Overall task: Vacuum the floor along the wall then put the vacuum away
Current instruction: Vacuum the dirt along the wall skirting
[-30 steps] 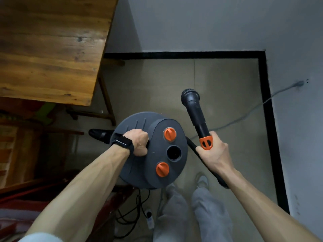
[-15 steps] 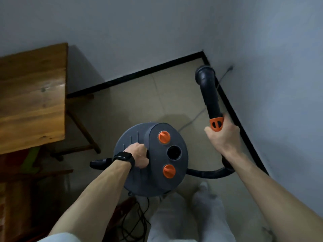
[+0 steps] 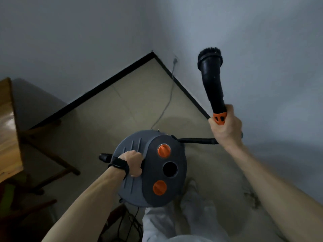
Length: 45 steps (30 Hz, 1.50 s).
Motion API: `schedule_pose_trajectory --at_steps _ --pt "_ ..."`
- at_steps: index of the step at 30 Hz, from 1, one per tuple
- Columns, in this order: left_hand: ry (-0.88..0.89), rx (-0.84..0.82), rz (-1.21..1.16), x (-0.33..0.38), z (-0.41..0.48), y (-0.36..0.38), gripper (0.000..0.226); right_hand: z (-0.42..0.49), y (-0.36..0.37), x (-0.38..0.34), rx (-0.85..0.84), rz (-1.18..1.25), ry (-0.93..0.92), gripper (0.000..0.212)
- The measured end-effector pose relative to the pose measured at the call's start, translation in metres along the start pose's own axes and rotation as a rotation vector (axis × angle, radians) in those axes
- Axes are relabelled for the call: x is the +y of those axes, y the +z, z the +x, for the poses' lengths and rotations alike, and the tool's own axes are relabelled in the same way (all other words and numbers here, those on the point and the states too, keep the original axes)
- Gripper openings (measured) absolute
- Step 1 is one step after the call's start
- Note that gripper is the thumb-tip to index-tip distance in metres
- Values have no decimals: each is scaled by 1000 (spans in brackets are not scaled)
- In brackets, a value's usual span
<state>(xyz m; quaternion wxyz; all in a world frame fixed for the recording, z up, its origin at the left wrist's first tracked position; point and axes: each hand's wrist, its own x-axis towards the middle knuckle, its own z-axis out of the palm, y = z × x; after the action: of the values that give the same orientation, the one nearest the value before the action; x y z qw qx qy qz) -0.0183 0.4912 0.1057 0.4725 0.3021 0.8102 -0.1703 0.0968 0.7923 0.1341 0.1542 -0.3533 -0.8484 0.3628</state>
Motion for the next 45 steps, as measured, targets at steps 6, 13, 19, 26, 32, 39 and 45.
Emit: schedule_pose_trajectory --at_steps 6,13,19,26,32,39,45 --pt "116 -12 253 65 19 10 9 -16 -40 46 170 94 89 31" --pt "241 71 632 116 16 27 27 -84 -81 94 315 109 102 35" --pt "352 124 873 141 26 55 25 -116 -123 133 407 84 178 35" --pt "389 92 1030 157 56 89 30 -139 -145 187 428 64 265 35" --pt "399 106 1053 192 57 96 34 -144 -143 205 451 57 274 35" --pt "330 68 970 204 70 118 31 -147 -144 223 462 90 243 35" --pt "326 80 921 218 84 120 31 -154 -126 234 436 93 201 35"
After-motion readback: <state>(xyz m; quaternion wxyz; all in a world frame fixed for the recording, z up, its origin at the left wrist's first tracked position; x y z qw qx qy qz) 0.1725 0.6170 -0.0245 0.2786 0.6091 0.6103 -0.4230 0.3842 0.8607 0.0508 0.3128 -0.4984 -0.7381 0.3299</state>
